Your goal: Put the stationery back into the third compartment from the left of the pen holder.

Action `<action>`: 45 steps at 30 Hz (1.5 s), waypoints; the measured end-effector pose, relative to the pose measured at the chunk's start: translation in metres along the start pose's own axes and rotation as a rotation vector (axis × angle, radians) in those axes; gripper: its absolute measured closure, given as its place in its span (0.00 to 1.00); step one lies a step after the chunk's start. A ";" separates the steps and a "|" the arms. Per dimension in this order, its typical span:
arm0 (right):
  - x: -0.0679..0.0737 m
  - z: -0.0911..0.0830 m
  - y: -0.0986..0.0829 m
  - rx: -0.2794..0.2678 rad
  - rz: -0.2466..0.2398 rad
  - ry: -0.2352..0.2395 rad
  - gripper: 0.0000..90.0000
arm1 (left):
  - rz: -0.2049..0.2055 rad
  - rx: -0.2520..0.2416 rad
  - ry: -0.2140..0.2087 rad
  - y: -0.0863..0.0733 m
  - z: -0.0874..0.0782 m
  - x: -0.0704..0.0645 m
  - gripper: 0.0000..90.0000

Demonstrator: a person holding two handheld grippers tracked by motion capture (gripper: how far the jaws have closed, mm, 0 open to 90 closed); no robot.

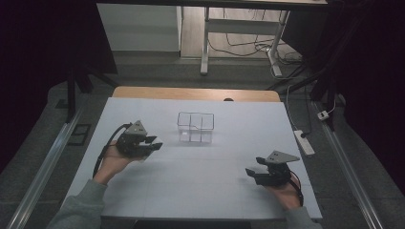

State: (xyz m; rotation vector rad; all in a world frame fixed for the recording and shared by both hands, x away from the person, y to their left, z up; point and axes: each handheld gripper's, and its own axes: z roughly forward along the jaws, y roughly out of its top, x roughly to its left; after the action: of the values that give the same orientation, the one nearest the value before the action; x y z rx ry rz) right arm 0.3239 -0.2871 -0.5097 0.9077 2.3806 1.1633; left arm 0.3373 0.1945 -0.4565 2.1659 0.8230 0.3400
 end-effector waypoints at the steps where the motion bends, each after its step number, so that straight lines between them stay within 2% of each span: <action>1: 0.001 0.000 0.000 -0.004 0.001 -0.010 0.37 | -0.007 -0.013 0.002 0.000 -0.001 0.000 0.71; 8: 0.001 -0.001 0.000 -0.008 0.002 -0.001 0.37 | -0.034 -0.082 -0.018 0.003 -0.004 0.001 0.71; 21: 0.001 -0.001 0.000 -0.014 0.012 -0.007 0.37 | -0.030 -0.115 -0.027 0.013 0.001 -0.007 0.71; 30: -0.001 0.000 0.000 -0.014 0.011 -0.008 0.37 | -0.047 -0.178 -0.021 0.033 0.006 -0.008 0.71; 45: -0.002 0.000 0.000 -0.016 0.014 -0.007 0.36 | -0.034 -0.235 -0.031 0.065 0.016 -0.011 0.71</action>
State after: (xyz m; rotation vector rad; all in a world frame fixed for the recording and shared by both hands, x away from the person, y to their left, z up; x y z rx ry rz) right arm 0.3254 -0.2882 -0.5099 0.9231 2.3601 1.1807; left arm 0.3657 0.1462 -0.4181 1.9324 0.7612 0.3658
